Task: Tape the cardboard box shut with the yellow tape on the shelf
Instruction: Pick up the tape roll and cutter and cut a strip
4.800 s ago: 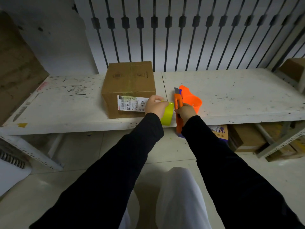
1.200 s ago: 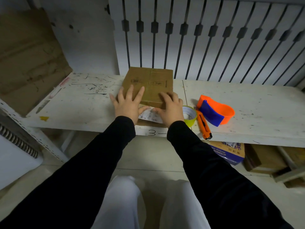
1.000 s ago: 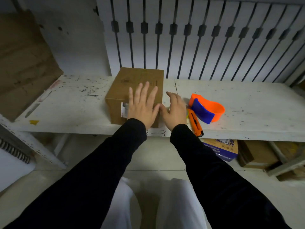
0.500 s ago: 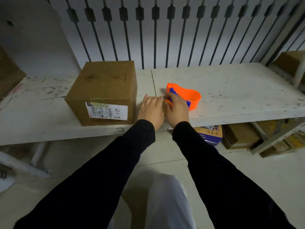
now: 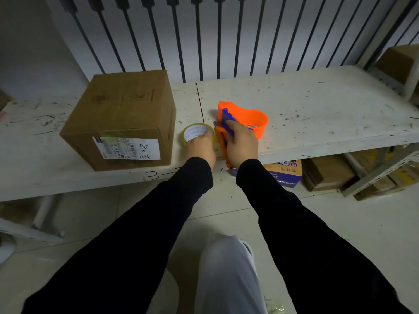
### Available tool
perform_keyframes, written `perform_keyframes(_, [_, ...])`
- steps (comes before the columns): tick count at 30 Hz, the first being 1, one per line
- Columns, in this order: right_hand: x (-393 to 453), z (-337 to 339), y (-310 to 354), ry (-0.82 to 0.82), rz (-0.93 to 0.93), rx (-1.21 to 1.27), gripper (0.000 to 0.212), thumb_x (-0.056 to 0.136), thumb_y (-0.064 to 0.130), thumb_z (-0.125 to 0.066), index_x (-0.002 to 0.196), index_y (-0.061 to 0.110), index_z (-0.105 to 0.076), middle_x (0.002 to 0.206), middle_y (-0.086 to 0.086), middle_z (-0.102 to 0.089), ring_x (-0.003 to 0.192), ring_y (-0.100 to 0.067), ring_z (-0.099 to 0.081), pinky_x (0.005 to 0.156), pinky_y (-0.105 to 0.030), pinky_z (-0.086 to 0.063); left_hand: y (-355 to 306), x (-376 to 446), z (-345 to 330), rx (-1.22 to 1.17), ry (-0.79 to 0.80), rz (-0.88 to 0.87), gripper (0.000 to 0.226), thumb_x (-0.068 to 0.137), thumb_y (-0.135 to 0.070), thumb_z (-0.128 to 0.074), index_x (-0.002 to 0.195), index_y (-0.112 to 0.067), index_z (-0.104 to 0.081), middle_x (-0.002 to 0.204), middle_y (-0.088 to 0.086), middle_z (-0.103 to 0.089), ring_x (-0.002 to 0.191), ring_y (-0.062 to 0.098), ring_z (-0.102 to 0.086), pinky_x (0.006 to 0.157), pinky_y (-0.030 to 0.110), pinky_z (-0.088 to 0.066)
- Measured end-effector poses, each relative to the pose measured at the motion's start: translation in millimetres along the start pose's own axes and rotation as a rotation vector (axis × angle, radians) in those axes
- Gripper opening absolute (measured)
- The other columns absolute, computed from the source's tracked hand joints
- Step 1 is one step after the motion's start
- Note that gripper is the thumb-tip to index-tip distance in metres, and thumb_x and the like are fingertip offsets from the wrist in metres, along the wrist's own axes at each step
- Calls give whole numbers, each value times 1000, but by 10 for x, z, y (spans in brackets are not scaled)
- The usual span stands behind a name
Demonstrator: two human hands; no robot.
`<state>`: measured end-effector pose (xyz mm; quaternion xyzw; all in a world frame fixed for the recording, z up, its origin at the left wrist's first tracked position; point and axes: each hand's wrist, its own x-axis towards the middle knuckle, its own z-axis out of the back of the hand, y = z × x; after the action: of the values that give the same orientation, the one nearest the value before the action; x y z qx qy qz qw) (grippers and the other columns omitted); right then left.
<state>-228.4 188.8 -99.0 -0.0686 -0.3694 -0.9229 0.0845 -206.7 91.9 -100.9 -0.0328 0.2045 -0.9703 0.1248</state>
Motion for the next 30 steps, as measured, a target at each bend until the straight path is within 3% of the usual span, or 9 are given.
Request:
perform_keyframes(3, [-41, 12, 37, 1, -25, 105, 37, 93, 13, -44, 129, 14, -52, 131, -11, -59, 120, -32, -51, 102, -42, -41, 51, -10, 30, -13, -5, -16, 46, 93, -3, -40, 138, -11, -38, 141, 13, -46, 129, 30, -44, 104, 34, -38])
perform_keyframes(9, [-103, 74, 197, -18, -108, 345, 39, 94, 4, -36, 129, 8, -52, 131, -11, -59, 121, -28, -52, 99, -31, -39, 84, -133, 200, -100, -76, -38, 45, 93, -8, -42, 137, -17, -39, 138, 8, -51, 121, 30, -50, 95, 36, -44])
perform_keyframes(19, [-286, 164, 457, 93, -122, 349, 41, 95, 18, -40, 134, 13, -48, 140, -10, -50, 130, -28, -43, 111, -45, -35, 7, -465, 494, -294, -136, -55, 44, 95, -14, -43, 138, -21, -40, 135, 7, -55, 117, 31, -55, 97, 41, -48])
perform_keyframes(22, [-379, 235, 547, 86, -108, 361, 37, 94, 19, -43, 129, 12, -54, 133, -10, -56, 123, -25, -50, 104, -37, -42, -4, -571, 583, -346, -167, -50, 43, 95, -14, -44, 137, -22, -41, 135, 4, -56, 116, 29, -56, 96, 37, -47])
perform_keyframes(25, [-451, 317, 607, 74, -102, 380, 32, 94, 14, -46, 123, 7, -59, 120, -11, -64, 103, -20, -58, 80, -20, -43, 5, -688, 662, -411, -179, -47, 44, 95, -14, -46, 138, -23, -40, 135, 4, -56, 117, 27, -56, 96, 35, -47])
perform_keyframes(30, [-563, 433, 721, -6, -70, 329, 23, 93, 11, -48, 108, 4, -65, 103, -16, -69, 85, -19, -56, 77, -26, -42, 1, -833, 740, -471, -187, -51, 45, 95, -12, -47, 137, -23, -41, 131, 5, -58, 116, 27, -56, 95, 32, -46])
